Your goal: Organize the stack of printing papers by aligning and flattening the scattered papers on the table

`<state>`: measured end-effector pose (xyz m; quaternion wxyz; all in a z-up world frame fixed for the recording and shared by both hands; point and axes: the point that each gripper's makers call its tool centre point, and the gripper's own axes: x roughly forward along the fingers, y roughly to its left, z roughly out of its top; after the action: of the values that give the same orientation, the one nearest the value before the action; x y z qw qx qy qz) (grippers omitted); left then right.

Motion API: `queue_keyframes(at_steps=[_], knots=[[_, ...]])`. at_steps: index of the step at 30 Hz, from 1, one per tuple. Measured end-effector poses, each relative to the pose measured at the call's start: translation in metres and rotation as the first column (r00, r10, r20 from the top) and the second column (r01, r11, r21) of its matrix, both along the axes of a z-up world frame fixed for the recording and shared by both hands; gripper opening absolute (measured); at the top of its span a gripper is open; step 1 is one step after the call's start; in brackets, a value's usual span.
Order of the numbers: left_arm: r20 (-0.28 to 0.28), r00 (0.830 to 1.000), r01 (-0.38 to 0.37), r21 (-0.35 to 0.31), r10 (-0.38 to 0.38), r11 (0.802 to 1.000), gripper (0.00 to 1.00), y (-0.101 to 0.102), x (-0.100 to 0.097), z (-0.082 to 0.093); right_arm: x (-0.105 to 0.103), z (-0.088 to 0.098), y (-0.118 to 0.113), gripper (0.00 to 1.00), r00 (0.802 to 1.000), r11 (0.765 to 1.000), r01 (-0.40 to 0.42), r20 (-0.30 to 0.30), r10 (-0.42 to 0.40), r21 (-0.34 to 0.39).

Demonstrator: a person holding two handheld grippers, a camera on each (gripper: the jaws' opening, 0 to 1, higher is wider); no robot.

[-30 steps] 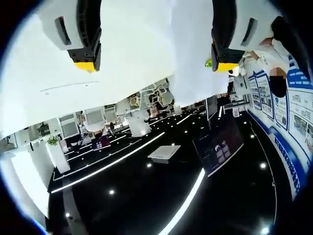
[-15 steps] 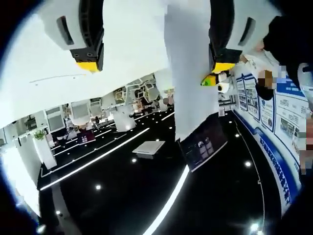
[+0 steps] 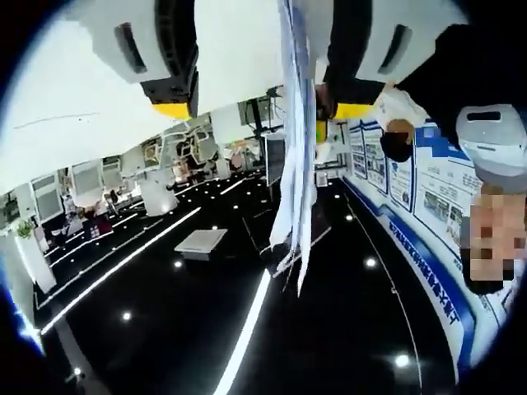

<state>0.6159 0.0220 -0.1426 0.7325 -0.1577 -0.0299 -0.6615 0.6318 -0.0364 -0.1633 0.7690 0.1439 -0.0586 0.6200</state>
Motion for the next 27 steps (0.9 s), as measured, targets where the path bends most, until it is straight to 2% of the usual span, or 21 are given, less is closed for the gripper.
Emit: queue_keyframes(at_steps=[2,3,4,6,8,9,11,12,13,14,15,16,17,18,19,20,21,22,23,24,27], knots=[[0.016,0.999,-0.036,0.036,0.035,0.999,0.06,-0.005,0.006,-0.004,-0.009,0.005,-0.004,0.06,0.997,1.0,-0.019,0.07,0.018,0.006],[0.033,0.997,-0.07,0.052,0.068,0.996,0.07,-0.006,0.011,-0.005,-0.011,0.007,-0.006,0.01,0.997,1.0,-0.016,0.079,0.015,0.012],[0.051,0.994,-0.104,0.061,0.101,0.993,0.08,-0.006,0.015,-0.006,-0.01,0.007,-0.008,0.0,0.997,1.0,0.001,0.073,-0.002,0.014],[0.074,0.976,-0.207,0.065,0.203,0.976,0.08,-0.002,0.031,-0.004,0.006,0.006,-0.014,0.0,0.991,0.992,0.121,0.067,-0.12,-0.016],[0.093,0.944,-0.322,0.035,0.318,0.946,0.08,0.009,0.049,0.004,0.019,0.007,-0.02,0.0,0.962,0.969,0.244,0.139,-0.235,-0.046],[0.094,0.939,-0.334,0.031,0.33,0.942,0.08,0.01,0.051,0.005,0.02,0.01,-0.02,0.0,0.948,0.959,0.279,0.174,-0.268,-0.042],[0.117,0.912,-0.391,-0.037,0.393,0.919,0.07,0.018,0.057,0.022,0.018,0.019,-0.02,0.0,0.936,0.954,0.3,0.191,-0.296,0.007],[0.123,0.907,-0.4,-0.052,0.403,0.915,0.07,0.019,0.057,0.027,0.016,0.026,-0.019,0.0,0.921,0.947,0.319,0.223,-0.32,0.045],[0.149,0.89,-0.424,-0.081,0.431,0.902,0.07,0.02,0.056,0.037,0.013,0.032,-0.017,0.0,0.898,0.938,0.34,0.274,-0.345,0.067],[0.176,0.875,-0.44,-0.097,0.45,0.893,0.07,0.021,0.056,0.044,0.012,0.033,-0.017,0.0,0.89,0.935,0.347,0.289,-0.354,0.074],[0.234,0.845,-0.467,-0.116,0.481,0.877,0.07,0.02,0.054,0.053,0.012,0.039,-0.017,0.0,0.85,0.915,0.392,0.344,-0.398,0.091],[0.274,0.821,-0.488,-0.118,0.5,0.865,0.07,0.018,0.053,0.057,0.011,0.04,-0.015,0.0,0.83,0.907,0.411,0.375,-0.413,0.091],[0.299,0.8,-0.514,-0.107,0.52,0.851,0.07,0.017,0.055,0.056,0.013,0.039,-0.015,0.0,0.825,0.904,0.42,0.379,-0.419,0.083],[0.306,0.793,-0.525,-0.094,0.526,0.846,0.07,0.017,0.056,0.053,0.015,0.036,-0.013,0.0,0.834,0.906,0.418,0.364,-0.414,0.072],[0.29,0.811,-0.518,-0.049,0.509,0.854,0.08,0.014,0.057,0.039,0.023,0.021,-0.014,0.0,0.859,0.908,0.419,0.319,-0.4,0.01],[0.287,0.816,-0.515,-0.032,0.501,0.857,0.1,0.012,0.057,0.032,0.025,0.013,-0.014,0.01,0.872,0.911,0.411,0.299,-0.388,-0.018],[0.271,0.83,-0.508,0.007,0.487,0.861,0.16,0.01,0.058,0.014,0.029,-0.002,-0.015,0.07,0.892,0.917,0.395,0.261,-0.368,-0.057],[0.254,0.839,-0.503,0.026,0.481,0.864,0.22,0.009,0.059,0.006,0.031,-0.011,-0.017,0.16,0.909,0.923,0.38,0.213,-0.359,-0.067],[0.227,0.85,-0.496,0.043,0.475,0.868,0.26,0.008,0.059,-0.003,0.031,-0.013,-0.017,0.19,0.912,0.924,0.377,0.201,-0.358,-0.068],[0.229,0.858,-0.48,0.036,0.46,0.877,0.26,0.005,0.056,-0.007,0.032,-0.016,-0.018,0.19,0.921,0.93,0.364,0.172,-0.349,-0.061],[0.218,0.871,-0.457,0.032,0.44,0.889,0.26,0.001,0.054,-0.007,0.031,-0.015,-0.018,0.19,0.926,0.933,0.354,0.166,-0.34,-0.064]])
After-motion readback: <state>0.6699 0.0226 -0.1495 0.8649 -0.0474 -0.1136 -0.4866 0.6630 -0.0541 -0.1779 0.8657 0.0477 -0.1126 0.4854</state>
